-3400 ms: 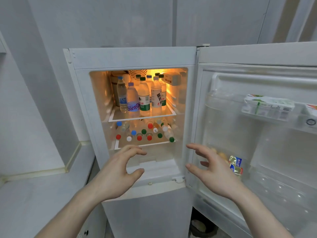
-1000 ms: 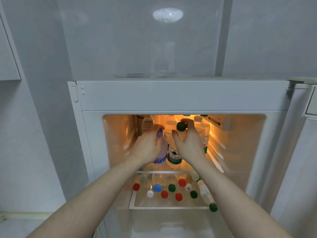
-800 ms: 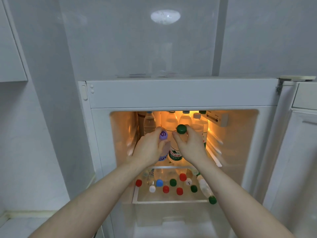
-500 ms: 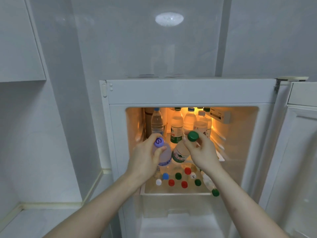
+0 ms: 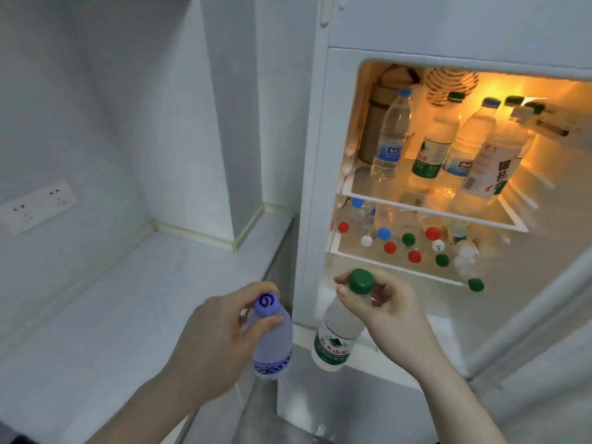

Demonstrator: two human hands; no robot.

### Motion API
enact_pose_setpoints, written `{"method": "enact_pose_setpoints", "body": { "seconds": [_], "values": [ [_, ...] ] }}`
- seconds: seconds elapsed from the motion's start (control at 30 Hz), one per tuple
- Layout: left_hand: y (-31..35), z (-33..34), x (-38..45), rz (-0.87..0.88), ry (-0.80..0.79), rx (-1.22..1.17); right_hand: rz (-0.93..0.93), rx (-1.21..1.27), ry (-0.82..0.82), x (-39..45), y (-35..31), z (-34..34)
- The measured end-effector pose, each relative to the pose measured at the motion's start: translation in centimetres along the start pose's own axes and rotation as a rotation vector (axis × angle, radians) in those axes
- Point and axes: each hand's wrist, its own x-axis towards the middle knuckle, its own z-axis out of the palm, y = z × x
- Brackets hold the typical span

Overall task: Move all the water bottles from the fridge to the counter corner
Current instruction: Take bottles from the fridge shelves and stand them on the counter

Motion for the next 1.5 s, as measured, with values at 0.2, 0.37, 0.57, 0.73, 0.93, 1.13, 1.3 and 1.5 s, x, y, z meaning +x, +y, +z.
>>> {"method": "enact_pose_setpoints", "body": {
  "seconds": [0.2, 0.37, 0.57, 0.73, 0.93, 1.13, 1.3, 1.5],
  "values": [
    [-4.5, -0.4, -5.8, -0.294, 0.057, 0.040, 0.076, -0.023, -0.237, -0.7, 2.5, 6.2],
    [-6.3, -1.3, -9.7, -0.540, 0.209, 0.020, 0.089, -0.083, -0.463, 0.2, 3.1, 10.8],
    [-5.9, -1.7, -13.1, -0.695, 0.398, 0.037, 0.062, -0.083, -0.686, 1.9, 3.2, 14.2],
    [-4.6, -1.8, -17.2, -0.858, 0.644, 0.059, -0.076, -0.088, -0.925, 2.1, 2.8, 18.9],
    [-2.7, -0.3, -23.4, -1.024, 0.871, 0.086, -0.161, -0.038, -1.178, -1.0, 2.0, 23.4],
    [0.8, 1.0, -31.3, -1.188, 1.117, 0.060, -0.244, 0.021, -1.431, -7.4, -1.3, 27.3],
    [3.4, 1.8, -37.9, -1.252, 1.275, 0.067, -0.328, 0.042, -1.578, -14.3, -4.3, 29.6],
    [7.0, 1.6, -48.3, -1.270, 1.442, 0.076, -0.437, 0.065, -1.690, -25.4, -8.1, 31.9]
  ]
}}
